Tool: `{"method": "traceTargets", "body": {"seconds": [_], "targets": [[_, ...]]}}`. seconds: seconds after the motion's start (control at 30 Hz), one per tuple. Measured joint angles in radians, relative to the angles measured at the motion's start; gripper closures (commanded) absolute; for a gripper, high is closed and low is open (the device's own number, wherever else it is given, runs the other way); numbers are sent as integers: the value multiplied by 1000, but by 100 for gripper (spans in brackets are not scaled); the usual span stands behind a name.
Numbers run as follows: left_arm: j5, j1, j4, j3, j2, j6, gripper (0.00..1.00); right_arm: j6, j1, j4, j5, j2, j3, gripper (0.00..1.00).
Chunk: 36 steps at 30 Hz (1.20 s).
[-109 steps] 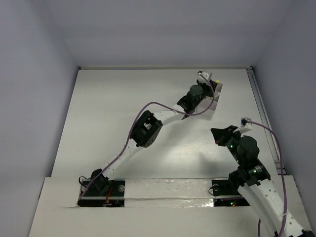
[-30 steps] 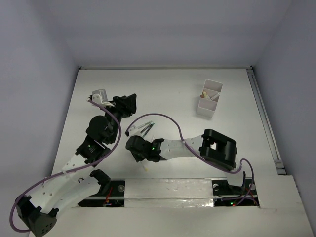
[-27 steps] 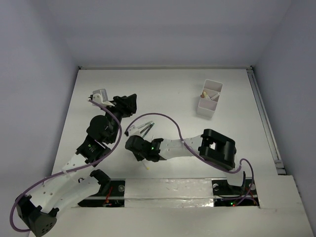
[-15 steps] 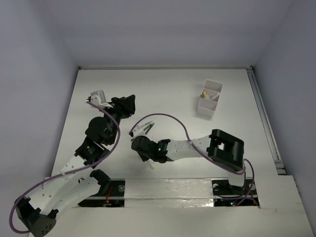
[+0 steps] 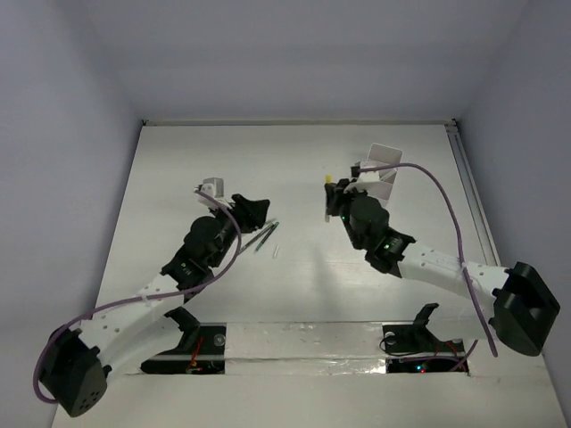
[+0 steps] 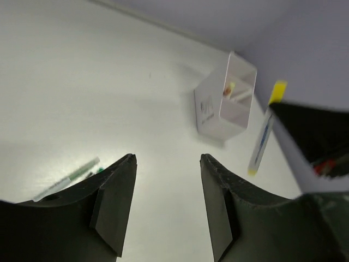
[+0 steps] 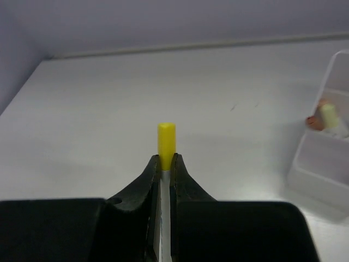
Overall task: Sort the stationery into containers
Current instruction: Pick up the pen from the center of the board, then place the pen in the storage box.
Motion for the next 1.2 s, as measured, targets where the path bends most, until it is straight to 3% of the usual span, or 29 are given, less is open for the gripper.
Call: {"method": "traceTargets", "body": {"seconds": [0.13, 0.3, 0.5, 0.93, 1.2], "targets": [[112, 0, 37, -48, 104, -5, 54, -135, -130, 227, 74, 5, -69, 100], [169, 0, 72, -57, 116, 18, 54, -224, -359, 467, 110, 121, -77, 100], [200, 0, 103, -57, 114, 39, 54, -296, -503, 568, 117, 290, -21, 100], [212, 0, 111, -57, 141, 51, 55, -333, -561, 630, 85, 488, 113, 100], [204, 0, 111, -57, 150, 57, 56, -327, -565, 633, 79, 557, 114, 91]]}}
